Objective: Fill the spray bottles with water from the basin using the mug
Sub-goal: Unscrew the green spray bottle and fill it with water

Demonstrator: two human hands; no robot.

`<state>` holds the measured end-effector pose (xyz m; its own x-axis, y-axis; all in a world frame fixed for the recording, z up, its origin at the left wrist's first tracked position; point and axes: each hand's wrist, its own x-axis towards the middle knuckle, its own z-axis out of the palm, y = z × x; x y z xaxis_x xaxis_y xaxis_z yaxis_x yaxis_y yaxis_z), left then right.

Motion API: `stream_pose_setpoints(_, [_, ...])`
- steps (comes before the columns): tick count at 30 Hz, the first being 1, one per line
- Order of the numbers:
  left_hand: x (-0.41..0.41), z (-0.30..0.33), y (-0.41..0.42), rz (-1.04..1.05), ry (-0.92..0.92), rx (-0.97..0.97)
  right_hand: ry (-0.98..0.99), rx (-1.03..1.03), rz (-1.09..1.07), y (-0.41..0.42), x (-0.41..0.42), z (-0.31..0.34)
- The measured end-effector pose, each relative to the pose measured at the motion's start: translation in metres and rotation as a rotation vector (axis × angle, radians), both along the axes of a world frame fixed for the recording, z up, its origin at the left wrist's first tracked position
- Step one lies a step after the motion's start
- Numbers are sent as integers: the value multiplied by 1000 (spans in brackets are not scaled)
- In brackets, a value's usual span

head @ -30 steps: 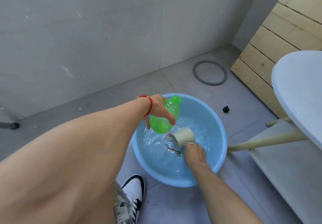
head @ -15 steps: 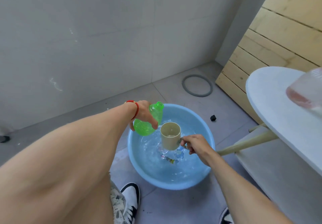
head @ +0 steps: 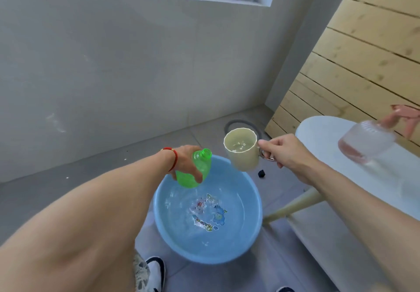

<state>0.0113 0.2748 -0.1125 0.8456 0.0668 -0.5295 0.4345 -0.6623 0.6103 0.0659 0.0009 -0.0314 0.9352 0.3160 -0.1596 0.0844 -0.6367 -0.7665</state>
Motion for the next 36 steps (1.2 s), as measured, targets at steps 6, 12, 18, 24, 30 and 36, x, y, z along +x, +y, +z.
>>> stream_pose_setpoints(6, [5,3,-12,-12,33,-68,-253,-148,-72,7,-11,-4])
stream_pose_setpoints(12, [7,-4,-17,-31,123,-60,-386,-225,10,11,-10,-10])
stream_pose_setpoints(18, [10,-7,-20,-32,163,-49,-472,-258,38,15,-9,-12])
stream_pose_setpoints(24, [12,-8,-24,-51,170,-39,-530,-307,52,17,-8,-13])
stream_pose_setpoints(30, [14,-9,-26,-41,169,-40,-600,-328,68,18,-8,-15])
stream_pose_setpoints(36, [14,-9,-24,-55,181,-34,-679,-331,81,18,-6,-19])
